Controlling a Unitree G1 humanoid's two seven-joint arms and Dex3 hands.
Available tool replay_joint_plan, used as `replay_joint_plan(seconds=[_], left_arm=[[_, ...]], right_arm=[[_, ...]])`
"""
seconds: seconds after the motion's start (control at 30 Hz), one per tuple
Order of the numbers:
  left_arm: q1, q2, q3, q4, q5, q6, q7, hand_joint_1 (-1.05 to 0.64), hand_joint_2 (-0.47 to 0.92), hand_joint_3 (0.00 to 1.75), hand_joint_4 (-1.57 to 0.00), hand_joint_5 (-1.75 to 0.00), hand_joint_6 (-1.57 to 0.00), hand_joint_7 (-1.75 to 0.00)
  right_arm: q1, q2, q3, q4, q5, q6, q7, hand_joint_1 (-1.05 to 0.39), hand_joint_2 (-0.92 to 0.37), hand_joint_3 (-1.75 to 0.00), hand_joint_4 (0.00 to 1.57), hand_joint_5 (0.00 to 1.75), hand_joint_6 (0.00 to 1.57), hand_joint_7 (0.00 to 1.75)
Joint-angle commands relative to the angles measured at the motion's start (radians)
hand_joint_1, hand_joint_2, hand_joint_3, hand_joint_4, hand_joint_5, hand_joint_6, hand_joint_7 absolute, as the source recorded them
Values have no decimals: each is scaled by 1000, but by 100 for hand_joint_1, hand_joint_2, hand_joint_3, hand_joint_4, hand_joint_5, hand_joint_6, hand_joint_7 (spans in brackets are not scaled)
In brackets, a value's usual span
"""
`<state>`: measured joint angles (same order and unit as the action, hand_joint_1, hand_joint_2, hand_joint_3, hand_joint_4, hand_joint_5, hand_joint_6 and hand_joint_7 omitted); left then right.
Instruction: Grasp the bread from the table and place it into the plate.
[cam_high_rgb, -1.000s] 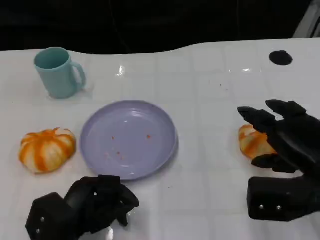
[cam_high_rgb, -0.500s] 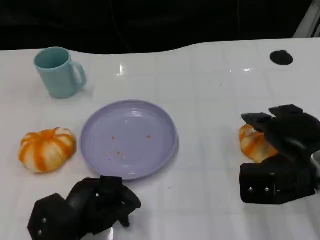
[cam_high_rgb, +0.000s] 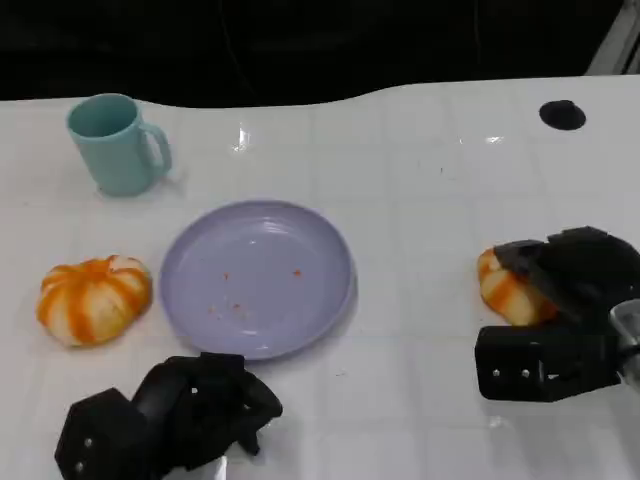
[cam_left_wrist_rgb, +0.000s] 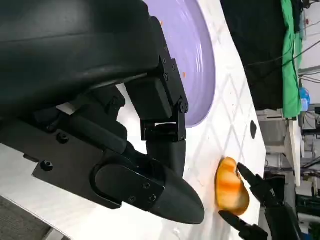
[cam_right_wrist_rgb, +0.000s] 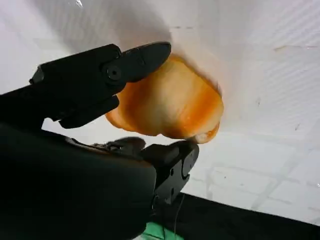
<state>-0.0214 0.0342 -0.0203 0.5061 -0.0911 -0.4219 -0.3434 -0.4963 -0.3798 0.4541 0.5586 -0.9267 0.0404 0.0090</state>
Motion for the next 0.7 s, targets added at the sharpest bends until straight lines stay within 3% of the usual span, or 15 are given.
replay_joint_plan(seconds=[0.03,0.07,0.1,0.13,0.17,0.2,0.23,0.3,0.43,0.7], left_arm=[[10,12,4,-8,6,0,10,-98,90,0,-98,-143,-122,-77],[10,13,4,-8,7,0,10,-98,90,0,-98,-143,-122,-77],[10,12,4,-10,6,2,10,-98,90,0,-98,-143,-122,-77],[11,12,3,-13,5,5,11,-98,90,0,-98,-143,-123,-77],[12,11,3,-16,5,7,11,-98,89,0,-98,-143,-123,-77],[13,11,3,-17,4,8,11,-98,89,0,-99,-143,-123,-77],[14,11,2,-19,5,10,12,-98,89,0,-99,-143,-123,-77],[17,11,1,-24,6,14,12,-98,89,0,-99,-142,-123,-76],[19,13,-2,-28,8,13,9,-98,90,0,-98,-142,-123,-76],[18,17,-5,-23,10,7,9,-98,90,0,-98,-142,-123,-78]], right_arm=[[-50,17,-6,105,52,-50,-79,-16,-90,0,91,93,108,5],[-57,18,-2,123,57,-59,-91,-16,-90,0,92,119,118,5],[-63,17,4,148,58,-80,-122,-15,-91,-2,90,134,124,8],[-69,17,11,171,56,-95,-148,-13,-91,-7,86,154,120,38],[-75,17,16,191,55,-106,-170,-13,-92,-10,82,164,102,85],[-80,20,19,210,55,-115,-192,-13,-92,-12,79,170,86,122],[-84,24,19,226,58,-120,-215,-13,-92,-12,78,172,80,136],[-89,30,17,249,69,-130,-246,-13,-92,-12,79,174,75,146],[-84,36,13,263,87,-154,-322,-12,-91,-12,83,175,78,141],[-59,51,8,261,95,-214,-536,-8,-87,-12,86,175,68,166]])
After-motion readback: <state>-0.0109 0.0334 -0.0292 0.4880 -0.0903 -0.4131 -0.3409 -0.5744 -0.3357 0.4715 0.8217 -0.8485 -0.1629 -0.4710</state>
